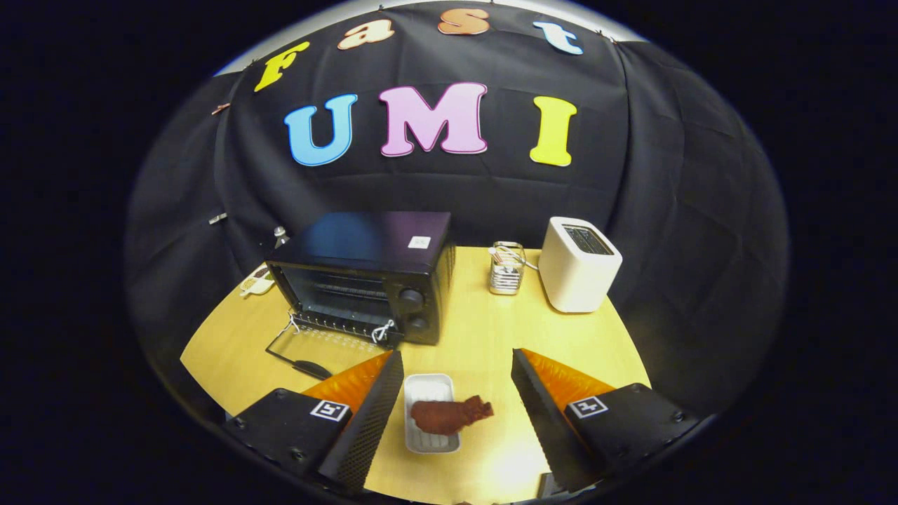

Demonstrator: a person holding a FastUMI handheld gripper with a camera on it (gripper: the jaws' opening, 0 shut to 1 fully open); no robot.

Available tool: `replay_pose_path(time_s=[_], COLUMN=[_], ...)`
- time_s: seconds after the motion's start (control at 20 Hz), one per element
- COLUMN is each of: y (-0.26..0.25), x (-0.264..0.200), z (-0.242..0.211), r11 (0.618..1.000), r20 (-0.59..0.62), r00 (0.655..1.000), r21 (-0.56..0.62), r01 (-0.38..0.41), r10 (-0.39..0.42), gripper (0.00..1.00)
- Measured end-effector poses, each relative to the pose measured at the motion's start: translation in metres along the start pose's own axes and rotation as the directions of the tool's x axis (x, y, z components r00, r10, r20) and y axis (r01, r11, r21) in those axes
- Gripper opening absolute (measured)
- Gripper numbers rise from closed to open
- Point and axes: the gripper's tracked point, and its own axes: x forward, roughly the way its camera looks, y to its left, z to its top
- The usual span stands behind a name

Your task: Open the toaster oven, put the food inside, and close the toaster oven door.

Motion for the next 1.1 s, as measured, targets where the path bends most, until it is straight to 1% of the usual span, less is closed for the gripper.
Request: replay_pose_path(time_s=[0.2, 0.4, 0.55, 0.65, 0.75, 0.9, 0.95, 1.0, 1.05, 1.1], y=[-0.023, -0.034, -0.034, -0.026, -0.020, -0.011, -0.007, -0.003, 0.001, 0.004], x=[0.010, 0.029, 0.046, 0.061, 0.077, 0.089, 0.090, 0.089, 0.089, 0.088], z=[-0.027, -0.056, -0.083, -0.100, -0.114, -0.124, -0.125, -0.125, -0.127, -0.129], r11=[0.997, 0.987, 0.967, 0.942, 0.924, 0.903, 0.892, 0.882, 0.874, 0.871], r20=[-0.072, -0.147, -0.214, -0.259, -0.300, -0.332, -0.336, -0.336, -0.339, -0.348], r00=[0.995, 0.978, 0.948, 0.919, 0.894, 0.867, 0.857, 0.849, 0.842, 0.834], r21=[0.041, 0.070, 0.153, 0.237, 0.291, 0.345, 0.367, 0.387, 0.398, 0.403], r01=[-0.060, -0.142, -0.205, -0.237, -0.247, -0.256, -0.263, -0.270, -0.277, -0.280], r10=[0.062, 0.151, 0.235, 0.296, 0.333, 0.372, 0.391, 0.408, 0.421, 0.429], gripper=[0.99, 0.99, 0.99, 0.99, 0.99, 0.97, 0.95, 0.89, 0.74, 0.68])
